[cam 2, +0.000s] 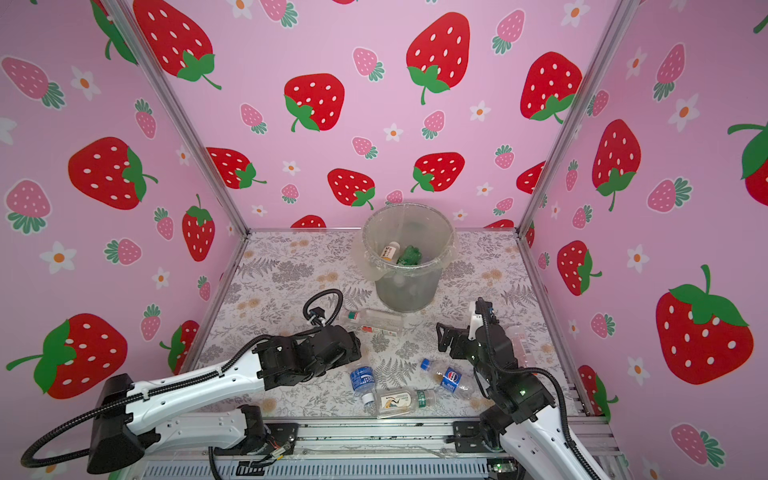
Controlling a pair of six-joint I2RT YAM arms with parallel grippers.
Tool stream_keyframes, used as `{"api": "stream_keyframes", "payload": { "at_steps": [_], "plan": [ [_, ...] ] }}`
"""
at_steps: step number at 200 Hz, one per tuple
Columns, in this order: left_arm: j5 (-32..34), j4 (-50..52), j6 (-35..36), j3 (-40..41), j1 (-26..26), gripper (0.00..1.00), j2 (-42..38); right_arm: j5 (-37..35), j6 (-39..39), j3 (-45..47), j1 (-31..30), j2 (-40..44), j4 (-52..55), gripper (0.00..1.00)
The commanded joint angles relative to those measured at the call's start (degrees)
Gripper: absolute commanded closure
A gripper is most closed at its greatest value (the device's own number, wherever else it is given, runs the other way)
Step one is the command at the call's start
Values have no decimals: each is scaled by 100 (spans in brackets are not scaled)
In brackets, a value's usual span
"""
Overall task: Throw the plastic bottles in the bin
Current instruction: Pick up the plastic bottle from the bottom-center of the table.
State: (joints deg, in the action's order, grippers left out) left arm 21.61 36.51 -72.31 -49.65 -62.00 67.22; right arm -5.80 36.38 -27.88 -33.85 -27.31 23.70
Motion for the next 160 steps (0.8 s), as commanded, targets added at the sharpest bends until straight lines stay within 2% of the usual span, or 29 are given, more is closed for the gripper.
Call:
{"api": "stream_keyframes", "payload": {
  "at_steps": [1, 22, 74, 160],
  "plan": [
    [-101, -264, -257, 112, -36, 1, 202, 10, 31, -14, 18, 40, -31, 1],
    [-358, -593, -273, 206, -54, 1, 395, 0, 25, -9, 18, 67, -34, 1],
    [-610, -595, -170, 137, -91, 0, 858, 45, 0, -18, 18, 59, -28, 1],
    [-996, -662, 33, 88, -93, 4, 1541, 23, 27, 20, 18, 112, -50, 1]
  ]
}}
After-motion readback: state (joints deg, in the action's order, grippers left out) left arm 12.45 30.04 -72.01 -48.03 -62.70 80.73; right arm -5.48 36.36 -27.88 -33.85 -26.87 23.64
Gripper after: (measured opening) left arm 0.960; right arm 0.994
